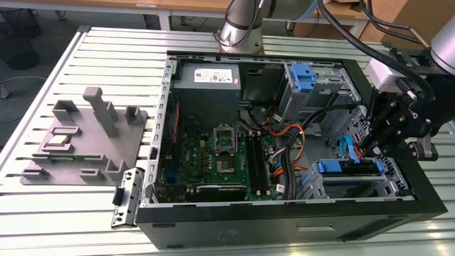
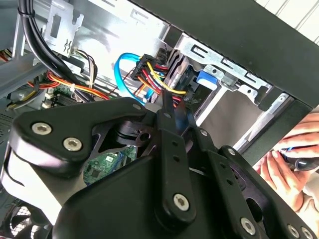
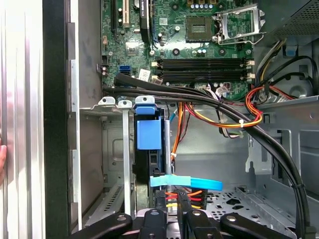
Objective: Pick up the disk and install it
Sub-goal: 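Insert the second disk wire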
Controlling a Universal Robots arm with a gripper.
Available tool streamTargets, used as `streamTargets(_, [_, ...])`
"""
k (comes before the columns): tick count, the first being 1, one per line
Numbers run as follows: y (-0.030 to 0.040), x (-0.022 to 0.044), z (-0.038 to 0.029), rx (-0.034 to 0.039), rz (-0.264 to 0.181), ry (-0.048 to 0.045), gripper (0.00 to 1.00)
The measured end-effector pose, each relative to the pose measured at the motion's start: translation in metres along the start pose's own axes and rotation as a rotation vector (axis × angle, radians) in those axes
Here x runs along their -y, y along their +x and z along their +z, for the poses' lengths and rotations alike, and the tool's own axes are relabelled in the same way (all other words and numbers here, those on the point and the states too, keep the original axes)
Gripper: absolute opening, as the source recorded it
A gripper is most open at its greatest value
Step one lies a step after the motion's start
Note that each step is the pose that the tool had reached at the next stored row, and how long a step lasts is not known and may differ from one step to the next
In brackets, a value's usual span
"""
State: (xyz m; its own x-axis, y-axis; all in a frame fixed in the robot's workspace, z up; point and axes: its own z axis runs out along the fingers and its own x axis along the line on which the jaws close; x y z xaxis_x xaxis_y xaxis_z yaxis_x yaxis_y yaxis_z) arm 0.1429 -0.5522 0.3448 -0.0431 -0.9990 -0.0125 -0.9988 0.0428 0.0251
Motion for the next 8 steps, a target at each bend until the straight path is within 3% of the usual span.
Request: streamTargets(8, [0.0,0.0,-0.0016,0.0,0.0,0.0,0.24])
